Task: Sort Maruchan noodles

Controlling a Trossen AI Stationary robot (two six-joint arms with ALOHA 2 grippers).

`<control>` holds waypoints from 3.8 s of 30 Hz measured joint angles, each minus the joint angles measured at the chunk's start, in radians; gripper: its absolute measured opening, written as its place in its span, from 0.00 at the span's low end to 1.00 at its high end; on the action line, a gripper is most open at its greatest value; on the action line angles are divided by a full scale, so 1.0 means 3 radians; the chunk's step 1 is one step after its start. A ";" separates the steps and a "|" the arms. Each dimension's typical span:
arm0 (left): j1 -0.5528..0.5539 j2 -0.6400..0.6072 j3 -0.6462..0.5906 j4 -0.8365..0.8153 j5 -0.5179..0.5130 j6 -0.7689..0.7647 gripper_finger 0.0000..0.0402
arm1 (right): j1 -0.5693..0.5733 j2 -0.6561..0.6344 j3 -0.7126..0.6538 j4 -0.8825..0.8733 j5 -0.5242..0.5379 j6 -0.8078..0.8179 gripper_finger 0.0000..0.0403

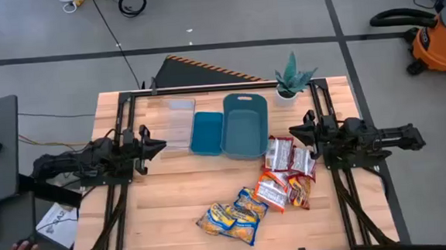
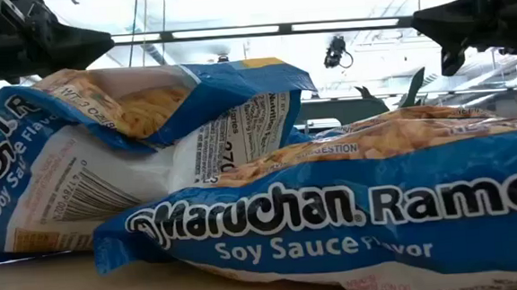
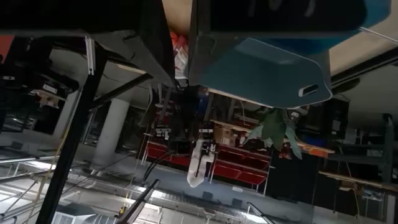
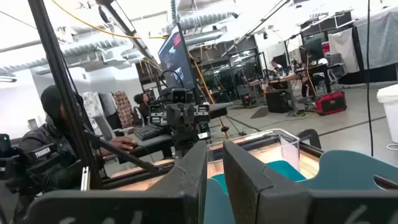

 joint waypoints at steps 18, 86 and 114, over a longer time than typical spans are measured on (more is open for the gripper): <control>0.0001 0.0001 0.0000 0.0000 0.0000 0.0000 0.13 | 0.0001 0.0000 0.0000 0.0001 0.0000 0.0000 0.14; 0.0001 0.0000 0.0001 0.0000 0.0000 0.0002 0.13 | 0.0001 0.0000 0.0000 0.0000 0.0000 0.0000 0.14; -0.0001 0.0000 0.0000 0.0410 -0.0209 0.0096 0.13 | -0.0001 0.0000 0.0000 0.0144 0.0223 0.0013 0.14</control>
